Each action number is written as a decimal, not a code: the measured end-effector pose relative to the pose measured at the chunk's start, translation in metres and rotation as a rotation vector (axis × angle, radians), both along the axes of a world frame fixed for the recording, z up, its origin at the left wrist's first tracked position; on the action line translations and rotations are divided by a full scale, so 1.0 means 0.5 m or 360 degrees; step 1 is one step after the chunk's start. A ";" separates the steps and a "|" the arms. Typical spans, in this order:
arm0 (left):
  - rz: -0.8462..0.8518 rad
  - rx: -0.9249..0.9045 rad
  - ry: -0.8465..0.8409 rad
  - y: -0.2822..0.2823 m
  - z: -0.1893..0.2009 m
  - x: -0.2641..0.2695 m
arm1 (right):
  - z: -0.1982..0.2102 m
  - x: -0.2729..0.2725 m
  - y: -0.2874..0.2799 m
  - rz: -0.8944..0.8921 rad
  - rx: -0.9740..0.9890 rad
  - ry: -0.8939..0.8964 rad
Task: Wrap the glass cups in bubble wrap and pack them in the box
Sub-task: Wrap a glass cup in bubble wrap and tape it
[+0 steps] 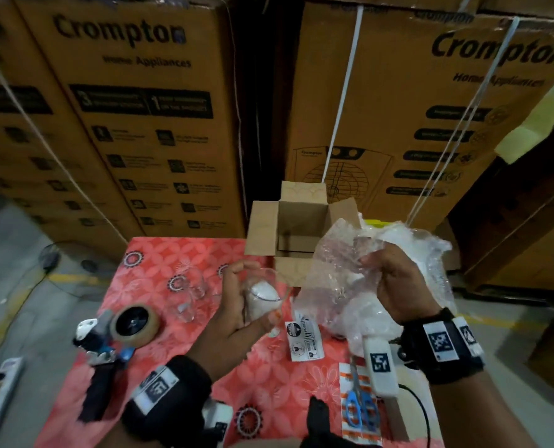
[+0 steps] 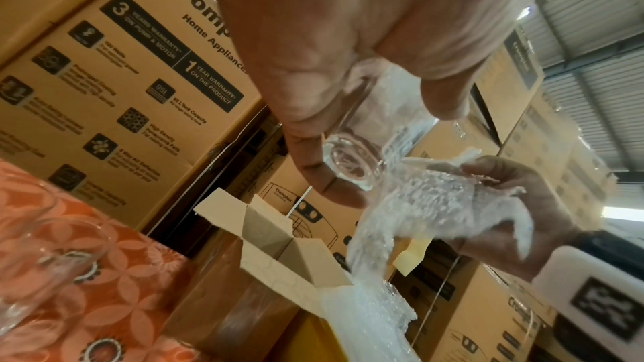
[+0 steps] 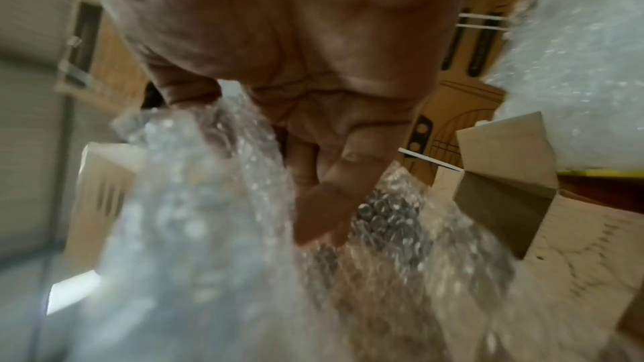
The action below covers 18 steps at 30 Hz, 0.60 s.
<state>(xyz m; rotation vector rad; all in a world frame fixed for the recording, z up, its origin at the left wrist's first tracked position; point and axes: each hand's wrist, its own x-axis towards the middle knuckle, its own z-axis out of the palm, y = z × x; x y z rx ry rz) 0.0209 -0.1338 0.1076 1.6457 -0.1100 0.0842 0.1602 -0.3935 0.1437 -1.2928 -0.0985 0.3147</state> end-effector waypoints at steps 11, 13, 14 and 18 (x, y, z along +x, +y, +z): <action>0.0012 0.0158 -0.0059 0.029 0.027 -0.027 | 0.056 -0.111 0.167 0.0610 -0.0844 -0.0896; 0.0017 0.0135 -0.0049 0.032 0.030 -0.030 | 0.055 -0.131 0.189 0.0649 -0.0832 -0.0922; 0.0014 0.0132 -0.0060 0.034 0.025 -0.031 | 0.055 -0.142 0.198 0.0643 -0.0803 -0.0957; 0.0025 0.0065 -0.0111 0.036 0.022 -0.042 | 0.075 -0.179 0.223 0.0644 -0.0676 -0.1034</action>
